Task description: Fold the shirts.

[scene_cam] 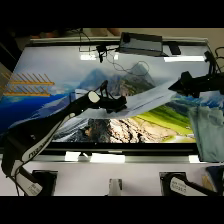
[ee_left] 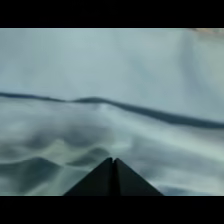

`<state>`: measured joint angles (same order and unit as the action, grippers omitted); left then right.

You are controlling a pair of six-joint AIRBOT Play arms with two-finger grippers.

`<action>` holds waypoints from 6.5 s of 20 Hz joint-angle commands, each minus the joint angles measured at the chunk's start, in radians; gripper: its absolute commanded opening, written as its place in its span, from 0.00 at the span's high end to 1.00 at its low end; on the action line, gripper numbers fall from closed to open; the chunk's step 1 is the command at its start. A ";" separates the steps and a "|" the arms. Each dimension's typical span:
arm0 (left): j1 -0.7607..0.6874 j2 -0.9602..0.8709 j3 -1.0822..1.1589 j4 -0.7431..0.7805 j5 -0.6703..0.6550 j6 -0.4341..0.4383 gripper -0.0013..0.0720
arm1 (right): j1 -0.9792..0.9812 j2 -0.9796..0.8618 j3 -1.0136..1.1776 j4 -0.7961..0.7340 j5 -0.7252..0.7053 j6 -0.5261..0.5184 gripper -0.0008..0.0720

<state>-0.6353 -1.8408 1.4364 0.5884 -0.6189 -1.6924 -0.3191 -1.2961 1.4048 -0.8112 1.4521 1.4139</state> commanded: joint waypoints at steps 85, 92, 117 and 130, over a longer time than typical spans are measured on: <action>0.373 0.777 -0.002 0.586 -0.384 0.166 0.94 | -0.700 0.063 -0.139 -0.755 0.117 0.242 0.96; 0.373 0.776 -0.002 0.587 -0.384 0.166 0.94 | -0.700 0.062 -0.242 -0.814 0.013 0.216 0.75; 0.300 0.376 0.161 1.200 -0.865 -0.023 0.01 | 0.116 -0.174 0.196 -0.595 0.091 0.232 0.14; 0.301 0.376 0.161 1.200 -0.865 -0.023 0.01 | 0.116 -0.174 0.196 -0.595 0.092 0.232 0.14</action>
<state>-0.3351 -1.4643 1.5978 1.7878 -1.4841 -1.7153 -0.2039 -1.4696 1.5997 -1.4067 1.5429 1.6459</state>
